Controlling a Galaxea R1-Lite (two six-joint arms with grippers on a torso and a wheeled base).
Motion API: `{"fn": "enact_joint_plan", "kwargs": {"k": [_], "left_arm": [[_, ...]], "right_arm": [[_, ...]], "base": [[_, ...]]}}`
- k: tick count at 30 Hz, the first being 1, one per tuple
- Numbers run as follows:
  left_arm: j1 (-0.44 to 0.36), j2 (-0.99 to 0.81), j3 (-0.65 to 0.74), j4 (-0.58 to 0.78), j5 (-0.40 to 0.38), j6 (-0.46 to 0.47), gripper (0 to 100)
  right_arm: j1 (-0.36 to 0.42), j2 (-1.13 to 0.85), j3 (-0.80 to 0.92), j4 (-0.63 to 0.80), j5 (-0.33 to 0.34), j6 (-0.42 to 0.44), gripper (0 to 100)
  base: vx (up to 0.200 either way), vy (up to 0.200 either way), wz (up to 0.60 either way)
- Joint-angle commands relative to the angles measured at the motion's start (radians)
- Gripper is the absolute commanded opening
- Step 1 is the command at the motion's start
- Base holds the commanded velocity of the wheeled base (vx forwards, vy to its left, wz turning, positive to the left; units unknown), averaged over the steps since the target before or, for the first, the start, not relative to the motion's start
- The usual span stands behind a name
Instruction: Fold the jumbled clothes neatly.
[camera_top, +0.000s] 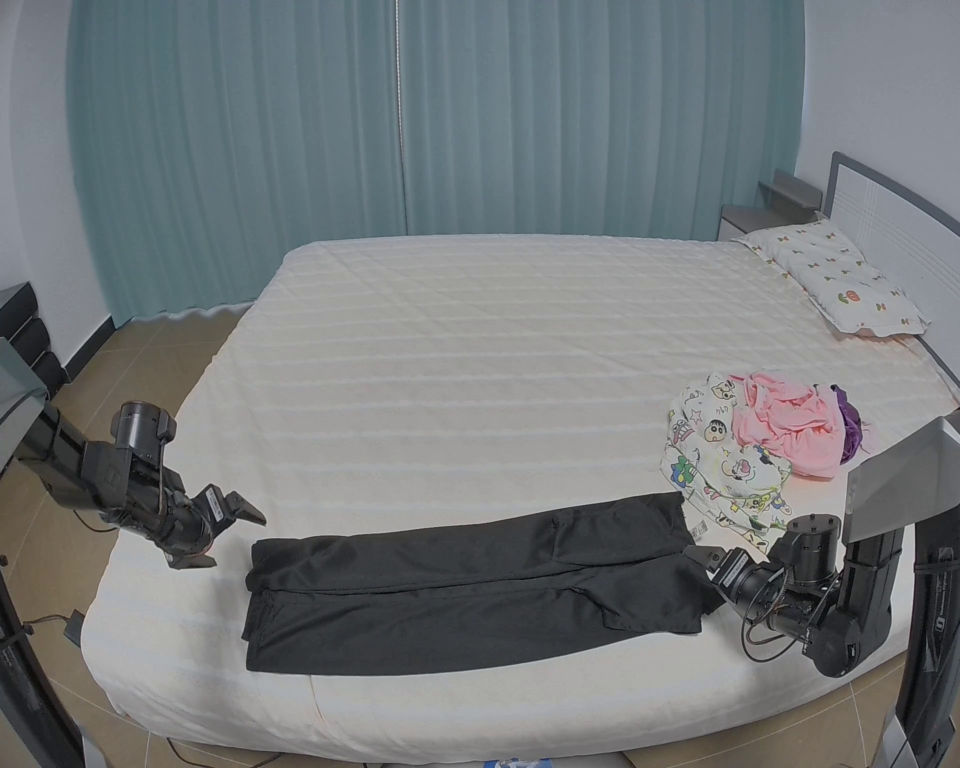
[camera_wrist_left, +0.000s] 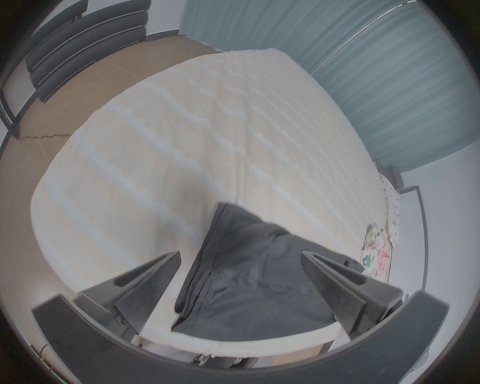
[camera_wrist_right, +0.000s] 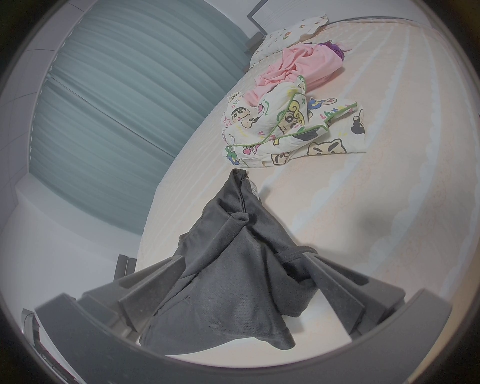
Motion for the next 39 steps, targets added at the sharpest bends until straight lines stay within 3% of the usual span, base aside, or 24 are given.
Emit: {"fn": "enact_joint_plan", "kwargs": {"k": [1,8,21,22,27,39], "left_arm": [[-0.006,0.219,-0.193,0.004,-0.025,0.021,100],[-0.006,0.289,-0.229,-0.022,-0.029,0.130,100],[-0.030,0.312,-0.221,-0.041,0.021,0.142,100],[-0.039,0.315,-0.220,-0.041,0.027,0.142,0],[-0.044,0.332,-0.227,-0.044,0.097,0.127,0],[-0.026,0.315,-0.220,-0.082,0.100,-0.053,0]], "right_arm": [[0.002,0.005,-0.003,-0.001,0.002,0.000,100],[0.002,0.021,-0.009,-0.002,0.002,0.000,100],[0.002,0.024,-0.012,-0.015,0.000,-0.003,100],[0.002,0.025,-0.014,-0.015,0.000,-0.003,100],[0.002,0.025,-0.012,-0.015,0.000,-0.003,100],[0.002,0.024,-0.009,-0.015,0.000,-0.003,100]], "base": [[0.000,0.000,0.00],[0.000,0.000,0.00],[0.000,0.000,0.00],[0.000,0.000,0.00],[0.000,0.000,0.00],[0.000,0.000,0.00]]}}
